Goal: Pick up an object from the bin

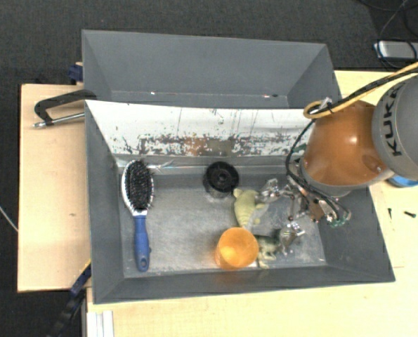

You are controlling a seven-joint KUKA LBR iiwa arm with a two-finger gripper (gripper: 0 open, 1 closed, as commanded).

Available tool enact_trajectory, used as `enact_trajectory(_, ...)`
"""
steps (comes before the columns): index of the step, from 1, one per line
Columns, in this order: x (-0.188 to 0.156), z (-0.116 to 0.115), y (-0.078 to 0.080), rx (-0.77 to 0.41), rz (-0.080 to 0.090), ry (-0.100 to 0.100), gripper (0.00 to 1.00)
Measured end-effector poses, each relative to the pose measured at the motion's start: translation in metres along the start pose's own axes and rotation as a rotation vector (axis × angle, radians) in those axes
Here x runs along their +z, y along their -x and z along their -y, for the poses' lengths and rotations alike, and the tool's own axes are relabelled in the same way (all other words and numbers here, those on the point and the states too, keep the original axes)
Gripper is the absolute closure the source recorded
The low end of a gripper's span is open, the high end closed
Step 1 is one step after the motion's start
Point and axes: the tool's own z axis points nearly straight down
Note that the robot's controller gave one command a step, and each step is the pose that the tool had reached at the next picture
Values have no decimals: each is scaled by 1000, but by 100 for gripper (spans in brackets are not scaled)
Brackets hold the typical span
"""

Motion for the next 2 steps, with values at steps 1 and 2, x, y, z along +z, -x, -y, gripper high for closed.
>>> enact_trajectory(1,1,2,0,2,6,-5,100)
enact_trajectory(2,-191,2,3,-102,3,-1,100)
